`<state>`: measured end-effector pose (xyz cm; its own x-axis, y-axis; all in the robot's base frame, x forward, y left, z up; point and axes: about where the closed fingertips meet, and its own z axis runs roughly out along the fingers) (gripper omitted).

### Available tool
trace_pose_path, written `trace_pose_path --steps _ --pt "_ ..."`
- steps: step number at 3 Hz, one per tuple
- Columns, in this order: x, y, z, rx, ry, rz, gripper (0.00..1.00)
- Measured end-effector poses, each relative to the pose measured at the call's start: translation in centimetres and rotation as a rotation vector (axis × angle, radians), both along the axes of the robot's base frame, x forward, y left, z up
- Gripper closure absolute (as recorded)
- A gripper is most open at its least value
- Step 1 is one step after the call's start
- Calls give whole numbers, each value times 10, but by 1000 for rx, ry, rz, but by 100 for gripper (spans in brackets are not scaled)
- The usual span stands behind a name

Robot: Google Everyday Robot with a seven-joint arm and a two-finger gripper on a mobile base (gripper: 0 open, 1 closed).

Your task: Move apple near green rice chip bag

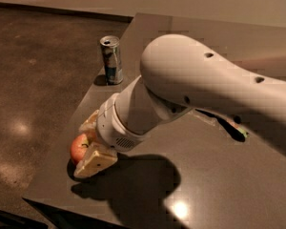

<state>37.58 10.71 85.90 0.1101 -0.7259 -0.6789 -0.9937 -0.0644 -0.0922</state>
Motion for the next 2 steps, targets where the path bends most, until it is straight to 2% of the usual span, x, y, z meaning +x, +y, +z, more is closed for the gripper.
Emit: trace_pose_path --steps 1,2 --pt "4 -3 1 0 1 -7 61" --pt "20 -22 18 -3 -10 -52 85"
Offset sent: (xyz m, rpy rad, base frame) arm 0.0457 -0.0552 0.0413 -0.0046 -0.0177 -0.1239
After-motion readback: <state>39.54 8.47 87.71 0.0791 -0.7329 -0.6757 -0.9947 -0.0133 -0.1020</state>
